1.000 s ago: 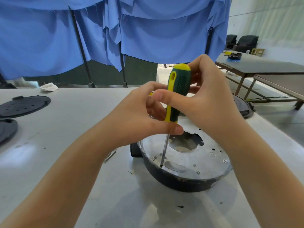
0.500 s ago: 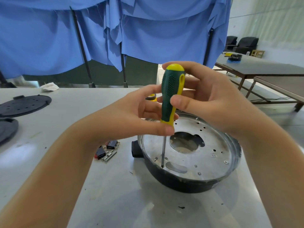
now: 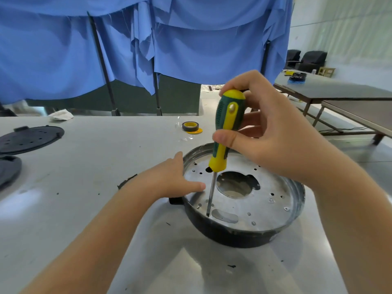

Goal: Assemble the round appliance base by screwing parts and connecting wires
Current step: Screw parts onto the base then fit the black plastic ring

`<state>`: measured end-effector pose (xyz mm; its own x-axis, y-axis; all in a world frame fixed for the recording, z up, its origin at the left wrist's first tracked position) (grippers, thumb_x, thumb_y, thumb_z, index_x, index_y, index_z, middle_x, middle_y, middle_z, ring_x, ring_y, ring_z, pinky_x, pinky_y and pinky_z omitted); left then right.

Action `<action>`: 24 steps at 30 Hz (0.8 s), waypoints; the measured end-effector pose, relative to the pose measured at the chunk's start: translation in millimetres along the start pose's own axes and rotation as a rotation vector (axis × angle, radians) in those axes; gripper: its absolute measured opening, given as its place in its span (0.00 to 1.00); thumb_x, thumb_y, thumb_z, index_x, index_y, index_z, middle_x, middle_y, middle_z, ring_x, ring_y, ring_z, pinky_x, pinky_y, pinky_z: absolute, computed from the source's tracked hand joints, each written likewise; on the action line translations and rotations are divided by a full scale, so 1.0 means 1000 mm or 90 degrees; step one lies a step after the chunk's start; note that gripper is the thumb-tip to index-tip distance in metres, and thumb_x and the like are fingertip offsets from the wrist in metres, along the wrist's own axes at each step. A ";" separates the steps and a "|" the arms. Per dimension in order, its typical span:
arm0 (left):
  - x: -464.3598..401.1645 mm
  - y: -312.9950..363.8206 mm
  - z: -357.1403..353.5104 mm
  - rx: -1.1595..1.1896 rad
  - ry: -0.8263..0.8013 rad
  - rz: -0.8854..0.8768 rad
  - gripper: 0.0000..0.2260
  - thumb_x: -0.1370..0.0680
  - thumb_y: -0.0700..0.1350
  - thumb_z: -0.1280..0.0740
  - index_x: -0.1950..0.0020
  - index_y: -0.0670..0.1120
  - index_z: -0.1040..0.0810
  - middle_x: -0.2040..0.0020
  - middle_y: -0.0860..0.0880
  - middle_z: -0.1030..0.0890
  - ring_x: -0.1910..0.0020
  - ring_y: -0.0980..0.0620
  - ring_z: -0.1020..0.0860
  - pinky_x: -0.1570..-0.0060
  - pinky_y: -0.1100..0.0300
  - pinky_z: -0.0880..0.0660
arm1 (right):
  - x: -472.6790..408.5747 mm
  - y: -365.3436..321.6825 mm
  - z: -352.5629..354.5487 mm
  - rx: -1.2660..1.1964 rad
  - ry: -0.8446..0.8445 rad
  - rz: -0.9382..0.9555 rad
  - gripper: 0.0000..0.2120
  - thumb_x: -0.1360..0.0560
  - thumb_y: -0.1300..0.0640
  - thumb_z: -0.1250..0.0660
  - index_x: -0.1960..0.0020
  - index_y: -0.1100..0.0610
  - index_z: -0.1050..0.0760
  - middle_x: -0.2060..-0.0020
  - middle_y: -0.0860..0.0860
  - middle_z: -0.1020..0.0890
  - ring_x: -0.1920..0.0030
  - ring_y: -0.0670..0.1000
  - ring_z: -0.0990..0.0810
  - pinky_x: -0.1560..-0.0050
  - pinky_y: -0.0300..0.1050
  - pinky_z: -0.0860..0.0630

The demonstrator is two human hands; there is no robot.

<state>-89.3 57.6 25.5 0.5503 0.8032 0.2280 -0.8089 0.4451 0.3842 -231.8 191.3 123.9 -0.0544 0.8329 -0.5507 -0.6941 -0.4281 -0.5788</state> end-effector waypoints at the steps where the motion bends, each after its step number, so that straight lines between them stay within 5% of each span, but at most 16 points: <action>1: -0.002 0.001 -0.003 0.030 -0.016 0.006 0.50 0.32 0.67 0.29 0.22 0.51 0.54 0.24 0.47 0.38 0.31 0.46 0.32 0.37 0.52 0.31 | 0.001 -0.003 0.002 0.049 0.019 0.005 0.20 0.30 0.51 0.25 0.46 0.49 0.33 0.61 0.46 0.23 0.63 0.45 0.20 0.61 0.33 0.22; 4: -0.004 -0.002 -0.004 0.087 -0.030 0.012 0.53 0.35 0.65 0.26 0.22 0.54 0.55 0.24 0.49 0.37 0.31 0.46 0.32 0.37 0.54 0.31 | -0.005 -0.012 0.010 0.245 0.014 0.006 0.20 0.31 0.42 0.28 0.50 0.49 0.35 0.68 0.48 0.26 0.66 0.45 0.25 0.67 0.36 0.26; 7: -0.005 -0.002 -0.005 0.104 -0.035 0.015 0.53 0.35 0.63 0.25 0.22 0.54 0.55 0.24 0.48 0.38 0.31 0.45 0.32 0.37 0.53 0.31 | -0.020 -0.021 0.018 0.440 -0.110 -0.010 0.18 0.29 0.38 0.33 0.49 0.47 0.34 0.68 0.46 0.26 0.68 0.46 0.27 0.70 0.39 0.33; 13: -0.004 -0.002 -0.006 0.136 -0.039 0.017 0.53 0.34 0.62 0.24 0.21 0.53 0.56 0.23 0.48 0.39 0.29 0.45 0.34 0.33 0.51 0.32 | -0.039 -0.046 0.025 0.431 -0.371 -0.036 0.11 0.20 0.49 0.41 0.40 0.40 0.35 0.51 0.39 0.29 0.60 0.44 0.24 0.62 0.37 0.30; 17: -0.005 -0.002 -0.007 0.140 -0.040 0.017 0.54 0.34 0.63 0.24 0.21 0.53 0.57 0.23 0.49 0.40 0.29 0.45 0.34 0.34 0.52 0.33 | -0.049 -0.055 0.021 0.520 -0.376 0.004 0.07 0.21 0.45 0.42 0.48 0.45 0.29 0.60 0.42 0.26 0.62 0.44 0.25 0.63 0.40 0.32; 21: -0.004 -0.002 -0.007 0.138 -0.036 0.026 0.54 0.34 0.63 0.25 0.22 0.53 0.59 0.22 0.48 0.41 0.28 0.45 0.35 0.35 0.53 0.34 | -0.049 -0.059 0.015 0.748 -0.299 0.097 0.21 0.22 0.37 0.50 0.63 0.51 0.36 0.72 0.46 0.32 0.72 0.45 0.34 0.72 0.42 0.43; 24: -0.004 -0.003 -0.008 0.137 -0.036 0.027 0.55 0.34 0.63 0.25 0.22 0.53 0.60 0.22 0.48 0.42 0.28 0.45 0.36 0.34 0.52 0.34 | -0.049 -0.057 0.016 0.716 -0.337 0.042 0.16 0.21 0.38 0.49 0.58 0.48 0.35 0.68 0.47 0.29 0.70 0.46 0.32 0.71 0.43 0.40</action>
<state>-91.1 55.9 16.7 0.5320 0.7937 0.2951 -0.7719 0.3114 0.5542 -201.0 180.3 193.8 -0.2136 0.9721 -0.0975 -0.8942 -0.1543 0.4203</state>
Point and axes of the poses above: each hand's wrist, its own x-axis away from the middle knuckle, its own z-axis out of the back of the hand, y = z × x, the point moved 1 cm from there along -x, towards the middle knuckle
